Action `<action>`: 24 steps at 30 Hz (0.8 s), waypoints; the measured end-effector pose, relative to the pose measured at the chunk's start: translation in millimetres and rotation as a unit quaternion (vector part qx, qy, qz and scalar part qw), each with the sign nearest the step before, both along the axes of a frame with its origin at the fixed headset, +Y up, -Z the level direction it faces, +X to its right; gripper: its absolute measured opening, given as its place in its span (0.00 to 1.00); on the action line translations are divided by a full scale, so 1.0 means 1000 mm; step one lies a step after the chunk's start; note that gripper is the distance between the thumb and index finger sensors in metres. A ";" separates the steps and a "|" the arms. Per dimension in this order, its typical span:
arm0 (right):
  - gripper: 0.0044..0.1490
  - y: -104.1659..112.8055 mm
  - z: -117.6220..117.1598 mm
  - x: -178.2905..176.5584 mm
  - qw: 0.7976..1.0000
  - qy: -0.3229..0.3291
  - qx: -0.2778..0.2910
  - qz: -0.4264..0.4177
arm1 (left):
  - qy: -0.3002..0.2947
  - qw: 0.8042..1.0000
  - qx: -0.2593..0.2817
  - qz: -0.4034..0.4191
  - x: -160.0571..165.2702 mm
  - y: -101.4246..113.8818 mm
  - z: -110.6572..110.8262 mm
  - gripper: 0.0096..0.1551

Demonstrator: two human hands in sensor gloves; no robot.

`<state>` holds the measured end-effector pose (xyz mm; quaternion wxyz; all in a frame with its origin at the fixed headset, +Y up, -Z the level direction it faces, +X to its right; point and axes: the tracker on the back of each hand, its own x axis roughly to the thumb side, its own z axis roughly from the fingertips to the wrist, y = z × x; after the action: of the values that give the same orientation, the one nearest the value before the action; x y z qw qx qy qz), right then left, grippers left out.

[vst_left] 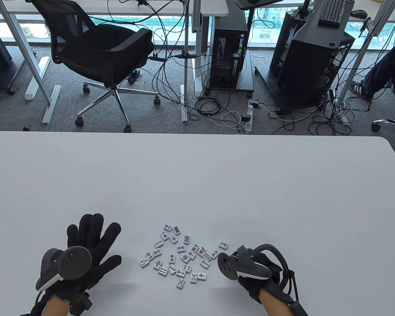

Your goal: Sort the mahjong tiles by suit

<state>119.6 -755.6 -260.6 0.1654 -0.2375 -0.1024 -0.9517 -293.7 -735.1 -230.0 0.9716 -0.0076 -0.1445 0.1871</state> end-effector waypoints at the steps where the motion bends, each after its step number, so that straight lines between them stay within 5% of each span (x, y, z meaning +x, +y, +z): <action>1: 0.37 -0.002 0.001 0.000 1.000 0.003 0.005 0.005 | 0.000 1.000 0.000 0.000 0.000 0.000 0.000 0.48; 12: 0.40 0.006 -0.001 -0.010 1.000 -0.022 -0.002 0.007 | -0.002 1.000 0.001 0.003 0.000 0.000 0.000 0.48; 18: 0.38 0.017 -0.018 -0.040 0.996 -0.024 0.031 -0.083 | -0.005 1.000 -0.001 0.003 0.000 0.000 0.000 0.48; 24: 0.39 0.009 -0.029 -0.069 0.996 -0.028 0.057 -0.066 | -0.004 1.000 0.002 0.009 0.000 0.000 0.000 0.48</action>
<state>50.7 -747.1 -289.6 0.1126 -0.2074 -0.0365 -0.9711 -294.2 -735.1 -230.2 0.9693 -0.0054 -0.1492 0.1953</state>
